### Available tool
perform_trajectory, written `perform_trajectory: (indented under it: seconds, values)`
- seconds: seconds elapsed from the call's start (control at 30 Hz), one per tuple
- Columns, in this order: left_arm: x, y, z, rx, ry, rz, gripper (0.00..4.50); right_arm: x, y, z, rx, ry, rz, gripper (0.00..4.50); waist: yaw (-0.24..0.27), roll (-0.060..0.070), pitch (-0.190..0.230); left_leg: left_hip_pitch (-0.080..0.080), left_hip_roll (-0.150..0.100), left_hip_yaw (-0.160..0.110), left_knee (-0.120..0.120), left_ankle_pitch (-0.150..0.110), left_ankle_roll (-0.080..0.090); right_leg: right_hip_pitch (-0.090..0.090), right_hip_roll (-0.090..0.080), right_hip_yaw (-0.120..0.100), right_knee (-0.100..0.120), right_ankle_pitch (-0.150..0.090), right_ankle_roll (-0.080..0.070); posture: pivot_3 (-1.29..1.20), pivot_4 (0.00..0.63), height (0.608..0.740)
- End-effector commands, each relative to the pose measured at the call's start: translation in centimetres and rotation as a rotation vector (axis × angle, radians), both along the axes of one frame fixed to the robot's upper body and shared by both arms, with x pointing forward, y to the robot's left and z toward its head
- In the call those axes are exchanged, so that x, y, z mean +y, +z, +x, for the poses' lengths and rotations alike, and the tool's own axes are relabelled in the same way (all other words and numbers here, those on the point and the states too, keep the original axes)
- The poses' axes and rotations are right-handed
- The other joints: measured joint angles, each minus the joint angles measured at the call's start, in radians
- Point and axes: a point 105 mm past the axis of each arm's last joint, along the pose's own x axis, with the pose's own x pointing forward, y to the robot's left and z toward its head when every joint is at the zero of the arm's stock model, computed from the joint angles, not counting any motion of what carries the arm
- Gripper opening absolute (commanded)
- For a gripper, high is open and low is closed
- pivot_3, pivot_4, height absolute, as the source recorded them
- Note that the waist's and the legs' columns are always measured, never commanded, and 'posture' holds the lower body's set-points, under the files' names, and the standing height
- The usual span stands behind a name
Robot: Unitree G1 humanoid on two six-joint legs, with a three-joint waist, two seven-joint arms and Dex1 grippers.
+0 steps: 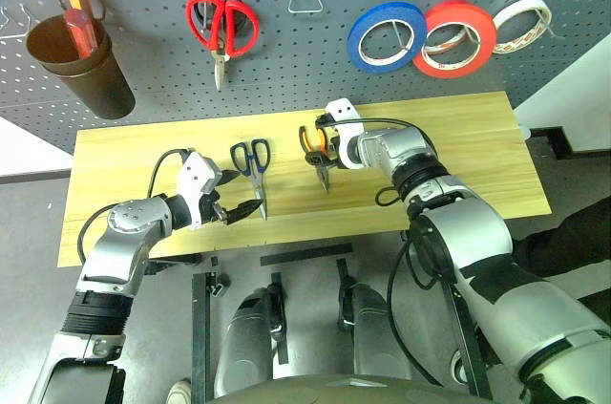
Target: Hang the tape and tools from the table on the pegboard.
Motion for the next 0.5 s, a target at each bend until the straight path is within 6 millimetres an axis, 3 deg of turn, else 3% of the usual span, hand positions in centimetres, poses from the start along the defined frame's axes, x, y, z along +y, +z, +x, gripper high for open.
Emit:
perform_trajectory:
  seconds: [0.03,0.5]
  values:
    - [0.5,0.7,-0.5,-0.024,0.014,-0.002,4.36,1.2,0.9,0.2,-0.040,0.019,0.001,4.47,0.008,0.000,0.000,0.000,0.000,0.000,0.000,0.000,0.000,0.000,0.000,0.000,0.000,0.000,0.000,0.12,0.439,0.732]
    - [1.3,0.3,-0.8,-0.034,0.043,0.019,4.36,2.0,-1.0,-0.2,-0.076,0.081,-0.170,4.47,0.014,0.000,0.001,-0.002,0.000,0.002,-0.001,0.000,0.000,-0.003,0.000,0.000,0.000,0.000,0.000,0.14,0.423,0.732]
